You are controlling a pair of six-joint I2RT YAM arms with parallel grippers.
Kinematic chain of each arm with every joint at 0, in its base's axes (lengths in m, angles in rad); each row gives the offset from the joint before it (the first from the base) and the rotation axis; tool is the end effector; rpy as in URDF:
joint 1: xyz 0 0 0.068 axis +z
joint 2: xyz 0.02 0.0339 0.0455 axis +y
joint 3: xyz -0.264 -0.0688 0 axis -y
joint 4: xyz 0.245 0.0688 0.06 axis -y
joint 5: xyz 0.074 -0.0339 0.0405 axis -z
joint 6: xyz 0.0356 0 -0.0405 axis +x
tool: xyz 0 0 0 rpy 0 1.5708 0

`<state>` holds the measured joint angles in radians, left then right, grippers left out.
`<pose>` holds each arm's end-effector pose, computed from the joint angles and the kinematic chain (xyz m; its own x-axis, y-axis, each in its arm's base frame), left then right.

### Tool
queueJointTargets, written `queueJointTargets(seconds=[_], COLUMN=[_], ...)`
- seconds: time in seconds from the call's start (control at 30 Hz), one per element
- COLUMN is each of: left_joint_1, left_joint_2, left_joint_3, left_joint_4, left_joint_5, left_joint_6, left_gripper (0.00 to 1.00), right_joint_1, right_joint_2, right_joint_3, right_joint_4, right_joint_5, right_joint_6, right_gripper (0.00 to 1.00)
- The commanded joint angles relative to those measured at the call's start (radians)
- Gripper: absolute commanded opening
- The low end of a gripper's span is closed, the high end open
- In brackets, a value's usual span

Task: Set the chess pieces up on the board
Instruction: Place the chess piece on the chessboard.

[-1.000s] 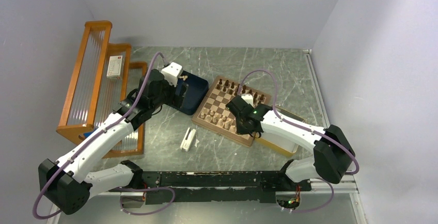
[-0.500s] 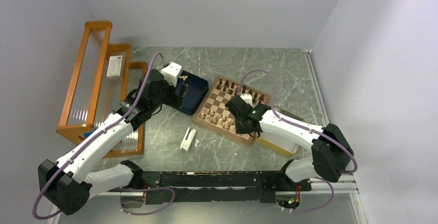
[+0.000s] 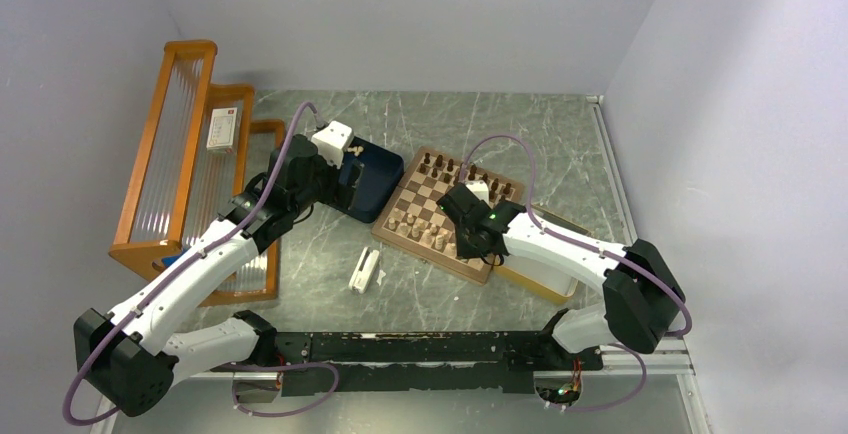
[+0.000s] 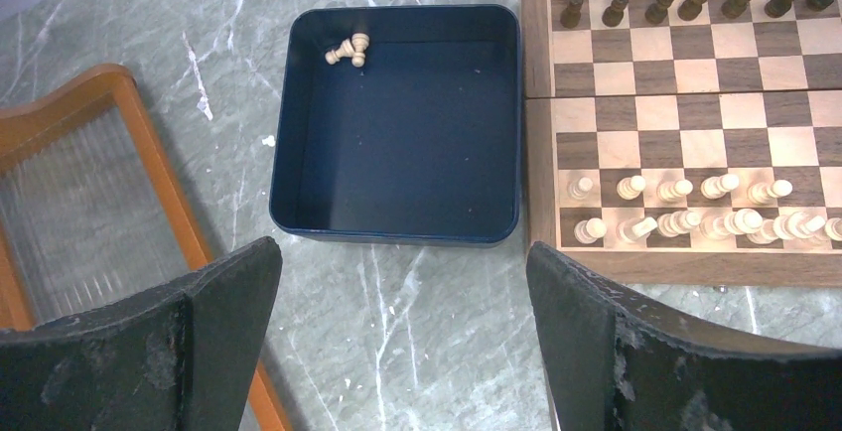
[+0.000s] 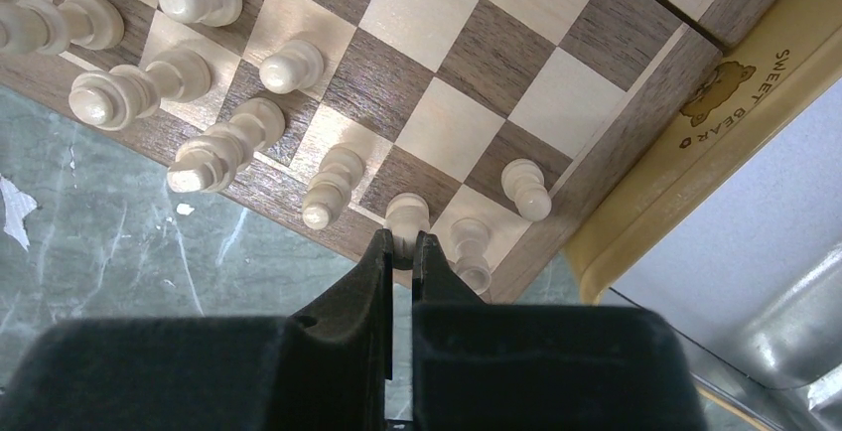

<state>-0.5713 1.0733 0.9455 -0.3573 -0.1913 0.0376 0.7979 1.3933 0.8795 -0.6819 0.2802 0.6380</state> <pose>0.2064 -0.1246 0.3230 -0.3773 0.2864 -0.8807 0.4038 0.9067 0.1219 0.1857 0.1763 0.2045 -0.8895 -0.0923 -0.4475 -0.1089 0.9940 0.0115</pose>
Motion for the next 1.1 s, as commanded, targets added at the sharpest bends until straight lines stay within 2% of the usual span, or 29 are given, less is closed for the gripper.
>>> queueJointTargets(seconds=[0.0,0.47,0.87,1.07], left_joint_1=[-0.001,-0.001,-0.001,-0.001], left_joint_2=[-0.007,-0.008,-0.007,-0.006], left_joint_3=[-0.005,-0.004,-0.005,-0.004], left_joint_4=[0.011,0.011,0.011,0.011], left_joint_5=[-0.010,-0.011,-0.009,0.000], left_joint_6=[0.002,0.001,0.004,0.003], left_gripper=[0.98,0.97,0.97,0.97], right_joint_1=[-0.009,-0.011,-0.010,-0.011], right_joint_2=[0.006,0.021,0.027,0.019], right_joint_3=[-0.020,-0.027,-0.023,-0.018], right_joint_4=[0.015,0.022,0.020,0.015], right_joint_5=[0.021,0.017,0.010,0.011], right_joint_6=[-0.004,-0.003,0.001,0.007], right_gripper=[0.04,0.06,0.17,0.27])
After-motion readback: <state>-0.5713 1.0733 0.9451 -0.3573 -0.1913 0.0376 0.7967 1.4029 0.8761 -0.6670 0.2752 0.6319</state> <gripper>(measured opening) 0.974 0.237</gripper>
